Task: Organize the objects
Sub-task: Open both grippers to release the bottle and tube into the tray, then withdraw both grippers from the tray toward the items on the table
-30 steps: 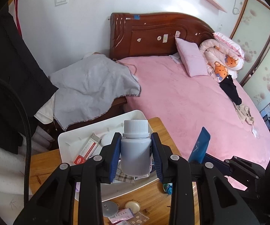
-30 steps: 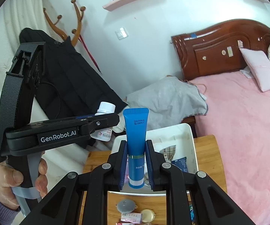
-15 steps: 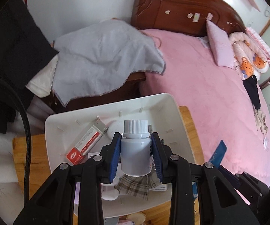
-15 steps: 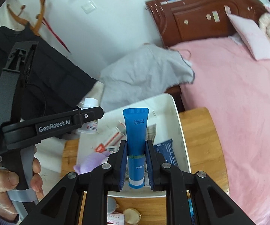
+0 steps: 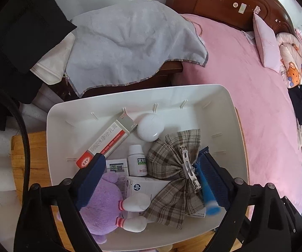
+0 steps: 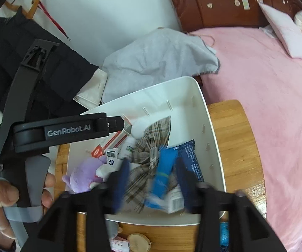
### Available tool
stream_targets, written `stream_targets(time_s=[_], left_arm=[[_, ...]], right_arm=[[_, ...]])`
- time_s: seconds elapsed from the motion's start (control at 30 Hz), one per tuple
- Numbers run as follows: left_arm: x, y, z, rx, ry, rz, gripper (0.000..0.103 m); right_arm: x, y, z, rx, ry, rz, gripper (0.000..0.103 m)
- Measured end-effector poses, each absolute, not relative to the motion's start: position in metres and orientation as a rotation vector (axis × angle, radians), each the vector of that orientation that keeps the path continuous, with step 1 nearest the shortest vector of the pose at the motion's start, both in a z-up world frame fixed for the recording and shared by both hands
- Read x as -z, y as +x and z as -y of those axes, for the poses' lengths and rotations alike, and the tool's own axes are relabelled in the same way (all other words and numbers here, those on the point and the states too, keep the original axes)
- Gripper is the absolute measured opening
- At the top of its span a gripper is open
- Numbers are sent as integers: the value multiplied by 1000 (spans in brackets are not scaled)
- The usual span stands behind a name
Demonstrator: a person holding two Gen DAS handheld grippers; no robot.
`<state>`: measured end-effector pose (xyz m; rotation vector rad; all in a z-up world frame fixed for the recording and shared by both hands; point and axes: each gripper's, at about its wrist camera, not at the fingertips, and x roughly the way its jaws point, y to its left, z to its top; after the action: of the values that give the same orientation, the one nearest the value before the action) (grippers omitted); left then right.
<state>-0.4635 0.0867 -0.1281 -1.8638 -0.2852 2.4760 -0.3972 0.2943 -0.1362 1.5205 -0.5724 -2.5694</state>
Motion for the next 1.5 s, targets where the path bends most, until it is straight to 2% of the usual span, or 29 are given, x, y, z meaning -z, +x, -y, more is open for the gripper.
stream_targets(time_s=[0.2, 0.5, 0.9, 1.27, 1.5], left_arm=[[115, -457, -75, -2513, -1816, 395, 93], [88, -433, -78, -2574, -1730, 370, 93], [49, -384, -95, -2609, -1594, 418, 93], [13, -327, -105, -2676, -1419, 427, 93], [8, -291, -102, -2683, -1363, 487, 93]], right_arm=[[122, -379, -291, 2610, 1452, 527, 58], [83, -334, -292, 2686, 1289, 484, 58], [44, -268, -294, 2803, 1120, 378, 69], [24, -222, -297, 2860, 1023, 292, 70], [21, -202, -298, 2881, 990, 229, 70]])
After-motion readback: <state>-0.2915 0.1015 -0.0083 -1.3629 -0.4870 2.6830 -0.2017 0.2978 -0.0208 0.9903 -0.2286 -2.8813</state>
